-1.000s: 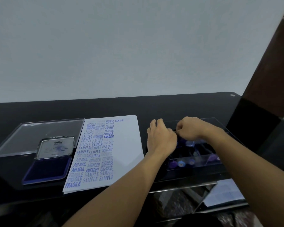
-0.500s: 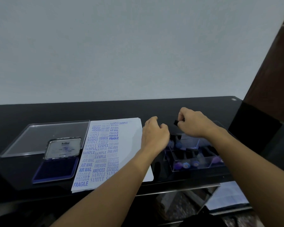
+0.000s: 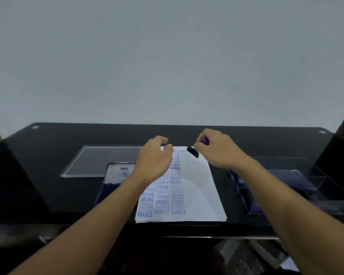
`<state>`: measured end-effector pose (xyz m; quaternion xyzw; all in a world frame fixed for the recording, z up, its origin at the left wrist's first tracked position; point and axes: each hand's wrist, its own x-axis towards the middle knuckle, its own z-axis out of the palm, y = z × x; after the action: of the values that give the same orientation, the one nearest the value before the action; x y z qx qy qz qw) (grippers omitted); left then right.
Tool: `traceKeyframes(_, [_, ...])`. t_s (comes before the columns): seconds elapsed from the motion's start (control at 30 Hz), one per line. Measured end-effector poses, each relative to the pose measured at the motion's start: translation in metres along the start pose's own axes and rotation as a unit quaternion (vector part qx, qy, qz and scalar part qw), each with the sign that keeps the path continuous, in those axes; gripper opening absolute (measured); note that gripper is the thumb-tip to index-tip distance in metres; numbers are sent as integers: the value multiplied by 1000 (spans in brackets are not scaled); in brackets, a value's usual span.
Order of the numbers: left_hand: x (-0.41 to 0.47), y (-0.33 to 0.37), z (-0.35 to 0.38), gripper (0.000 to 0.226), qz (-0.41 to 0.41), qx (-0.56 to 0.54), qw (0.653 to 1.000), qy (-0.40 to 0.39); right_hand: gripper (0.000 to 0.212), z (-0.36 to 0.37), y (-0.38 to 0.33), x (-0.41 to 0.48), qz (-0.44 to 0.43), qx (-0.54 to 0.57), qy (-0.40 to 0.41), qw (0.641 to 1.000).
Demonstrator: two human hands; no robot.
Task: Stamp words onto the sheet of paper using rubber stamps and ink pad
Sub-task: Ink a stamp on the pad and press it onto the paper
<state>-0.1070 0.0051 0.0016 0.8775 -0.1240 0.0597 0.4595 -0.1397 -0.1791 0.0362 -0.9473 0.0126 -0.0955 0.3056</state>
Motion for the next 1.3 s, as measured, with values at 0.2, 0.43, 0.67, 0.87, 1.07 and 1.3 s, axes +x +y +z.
traceKeyframes(0.2, [-4, -45, -52, 36, -36, 43, 998, 34, 18, 49, -49, 9, -71, -17, -47, 996])
traceKeyframes(0.43, [-21, -108, -97, 28, -79, 54, 992, 83, 27, 99, -92, 16, -125, -10, -98, 987])
traceKeyframes(0.67, [-42, -152, -110, 26, -80, 136, 984, 88, 16, 138, -117, 13, -156, -34, -169, 973])
traceKeyframes(0.87, [-50, -177, -108, 27, -68, 204, 974, 71, 22, 162, -128, 7, -163, -87, -189, 965])
traceKeyframes(1.07, [-58, -180, -103, 44, -62, 261, 962, 54, 22, 173, -132, 10, -187, -121, -178, 959])
traceKeyframes(1.3, [-58, -183, -102, 45, -55, 291, 954, 50, 18, 186, -131, 8, -198, -136, -157, 958])
